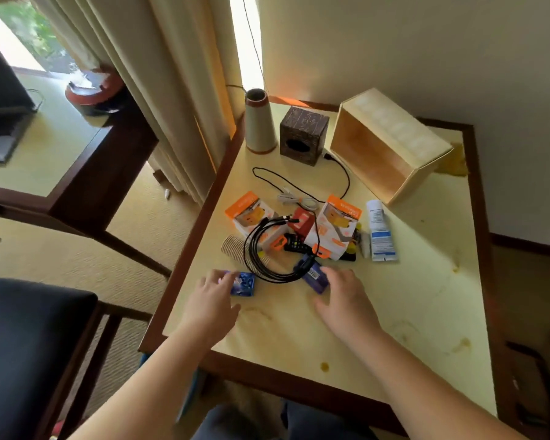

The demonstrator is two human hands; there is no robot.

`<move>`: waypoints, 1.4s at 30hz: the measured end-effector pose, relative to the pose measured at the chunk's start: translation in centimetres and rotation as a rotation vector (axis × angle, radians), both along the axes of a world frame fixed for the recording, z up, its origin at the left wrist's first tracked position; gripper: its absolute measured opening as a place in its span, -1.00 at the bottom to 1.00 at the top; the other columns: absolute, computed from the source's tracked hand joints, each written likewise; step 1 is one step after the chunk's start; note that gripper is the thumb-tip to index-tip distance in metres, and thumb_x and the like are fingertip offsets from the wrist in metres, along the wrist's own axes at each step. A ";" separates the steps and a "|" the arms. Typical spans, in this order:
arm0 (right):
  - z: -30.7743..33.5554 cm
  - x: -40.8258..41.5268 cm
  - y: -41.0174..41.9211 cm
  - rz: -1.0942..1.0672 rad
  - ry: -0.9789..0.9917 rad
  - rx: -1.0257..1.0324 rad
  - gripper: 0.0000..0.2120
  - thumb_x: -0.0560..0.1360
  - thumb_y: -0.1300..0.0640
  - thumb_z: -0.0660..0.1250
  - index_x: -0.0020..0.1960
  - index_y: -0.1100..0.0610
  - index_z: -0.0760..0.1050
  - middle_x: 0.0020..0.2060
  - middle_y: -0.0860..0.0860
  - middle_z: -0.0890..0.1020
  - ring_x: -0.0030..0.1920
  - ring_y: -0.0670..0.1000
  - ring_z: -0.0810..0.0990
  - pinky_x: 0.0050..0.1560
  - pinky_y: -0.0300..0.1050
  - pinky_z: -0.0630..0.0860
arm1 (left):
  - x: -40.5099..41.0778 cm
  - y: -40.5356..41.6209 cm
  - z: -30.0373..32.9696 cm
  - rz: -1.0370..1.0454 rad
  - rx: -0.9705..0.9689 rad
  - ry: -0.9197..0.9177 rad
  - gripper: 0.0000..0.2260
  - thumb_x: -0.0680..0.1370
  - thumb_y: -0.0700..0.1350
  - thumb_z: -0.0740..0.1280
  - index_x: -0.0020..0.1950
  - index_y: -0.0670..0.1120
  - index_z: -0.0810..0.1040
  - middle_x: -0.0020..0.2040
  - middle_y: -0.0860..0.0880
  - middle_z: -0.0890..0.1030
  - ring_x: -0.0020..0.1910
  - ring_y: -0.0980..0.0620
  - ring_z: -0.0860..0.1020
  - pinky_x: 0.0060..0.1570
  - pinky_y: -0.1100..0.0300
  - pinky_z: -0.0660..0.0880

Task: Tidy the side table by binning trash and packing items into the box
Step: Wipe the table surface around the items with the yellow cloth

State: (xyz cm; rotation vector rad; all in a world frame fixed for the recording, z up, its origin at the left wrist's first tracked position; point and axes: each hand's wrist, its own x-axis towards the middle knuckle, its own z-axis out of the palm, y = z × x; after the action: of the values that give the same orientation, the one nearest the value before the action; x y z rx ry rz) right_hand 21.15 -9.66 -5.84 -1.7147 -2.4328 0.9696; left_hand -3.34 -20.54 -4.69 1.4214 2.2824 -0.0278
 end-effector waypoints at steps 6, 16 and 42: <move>-2.6 -1.6 1.8 0.063 -0.095 0.051 -0.44 0.51 0.00 0.48 0.44 0.02 0.36 0.26 0.02 0.48 0.25 0.09 0.48 0.12 -0.01 0.54 | -0.6 2.1 -1.5 -0.023 -0.035 0.083 -0.39 0.63 0.06 0.36 0.63 0.05 0.22 0.57 -0.05 0.26 0.47 -0.09 0.31 0.43 0.08 0.38; 2.1 4.0 2.6 -0.114 0.008 -0.076 -0.50 0.38 0.02 0.56 0.28 -0.09 0.48 0.08 -0.10 0.48 0.11 -0.02 0.49 0.02 -0.05 0.57 | -4.0 3.1 4.8 -0.201 -0.100 0.066 -0.46 0.46 0.22 0.52 0.34 0.18 0.38 0.27 0.13 0.50 0.21 0.08 0.43 0.14 0.11 0.52; 0.5 -3.2 23.0 -0.451 0.098 -0.073 -0.73 0.50 0.07 0.49 0.17 -0.10 0.57 0.15 -0.02 0.61 0.02 -0.01 0.61 -0.03 -0.03 0.64 | -2.6 30.2 1.4 -0.282 0.069 -0.041 -0.39 0.57 0.04 0.44 0.59 0.05 0.33 0.50 -0.07 0.44 0.48 -0.19 0.34 0.39 -0.13 0.41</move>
State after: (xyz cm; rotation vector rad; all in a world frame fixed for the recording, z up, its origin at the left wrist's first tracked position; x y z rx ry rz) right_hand 17.96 13.36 -5.34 -2.0537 -1.8477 1.0536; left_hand -5.91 9.62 -3.25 1.7536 2.0511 -0.0064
